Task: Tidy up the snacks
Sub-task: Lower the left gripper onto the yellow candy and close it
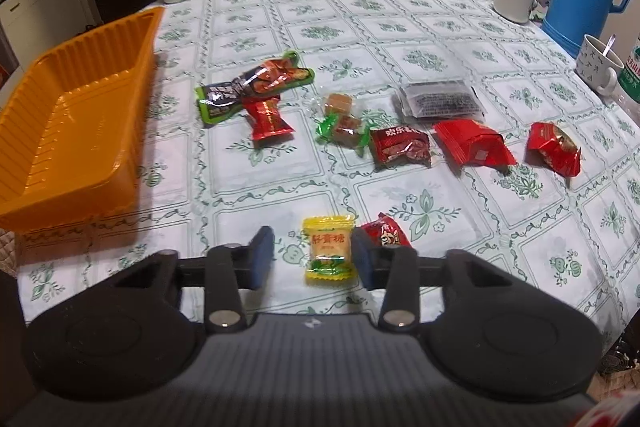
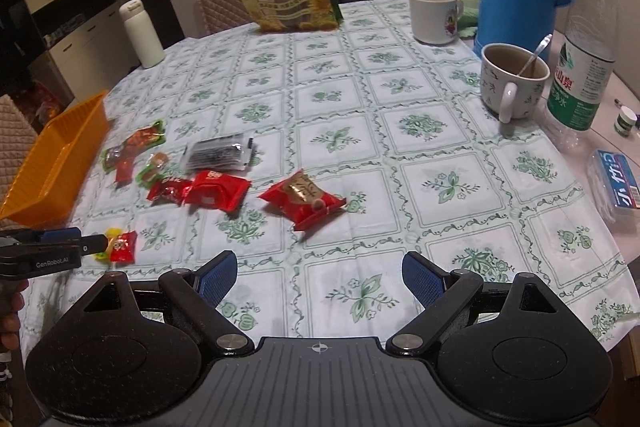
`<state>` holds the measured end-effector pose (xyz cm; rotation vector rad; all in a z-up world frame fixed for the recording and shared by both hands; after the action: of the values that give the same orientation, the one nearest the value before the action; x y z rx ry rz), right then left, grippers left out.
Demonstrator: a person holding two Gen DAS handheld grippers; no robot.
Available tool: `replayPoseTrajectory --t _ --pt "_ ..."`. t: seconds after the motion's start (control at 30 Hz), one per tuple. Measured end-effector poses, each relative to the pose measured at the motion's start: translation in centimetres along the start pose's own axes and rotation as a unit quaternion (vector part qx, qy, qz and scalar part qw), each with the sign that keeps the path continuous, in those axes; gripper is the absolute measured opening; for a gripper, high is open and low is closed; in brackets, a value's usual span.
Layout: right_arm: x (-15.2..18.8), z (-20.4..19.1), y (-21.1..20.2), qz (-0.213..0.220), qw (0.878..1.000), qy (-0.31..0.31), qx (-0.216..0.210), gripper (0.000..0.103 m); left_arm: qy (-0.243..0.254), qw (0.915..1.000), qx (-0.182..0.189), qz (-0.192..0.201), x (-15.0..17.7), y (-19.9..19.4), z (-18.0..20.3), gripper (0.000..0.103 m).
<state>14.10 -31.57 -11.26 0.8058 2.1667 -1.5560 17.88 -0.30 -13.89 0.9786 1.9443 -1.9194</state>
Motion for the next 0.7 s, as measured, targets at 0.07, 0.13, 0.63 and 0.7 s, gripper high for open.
replayPoseTrajectory --t 0.07,0.13,0.63,0.7 --pt "-0.1 0.1 0.2 -0.001 1.000 0.002 0.001 0.090 0.000 1.0000 0.005 -0.002 0.0 0.3 0.0 0.034" --pt "-0.2 0.2 0.3 -0.002 1.000 0.003 0.002 0.090 0.002 1.0000 0.008 -0.003 0.0 0.5 0.1 0.033" --pt "-1.3 0.4 1.6 0.000 1.000 -0.009 -0.013 0.089 0.011 0.9998 0.014 -0.005 0.2 0.7 0.4 0.019" --pt "-1.3 0.3 2.0 0.003 1.000 -0.023 -0.018 0.089 0.007 0.9999 0.008 -0.003 0.3 0.3 0.2 0.019"
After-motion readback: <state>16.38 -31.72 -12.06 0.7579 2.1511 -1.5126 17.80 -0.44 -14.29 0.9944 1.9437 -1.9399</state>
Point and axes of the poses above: each gripper's, at about its wrist camera, not at the fingertips, and y roughly the way its jaws point, z to its right, x to its underside, the point moved 3 cm from there along y, roughly the way its jaws point, and after that the axes turned 8 degrees about y, right-handed, at the moved point
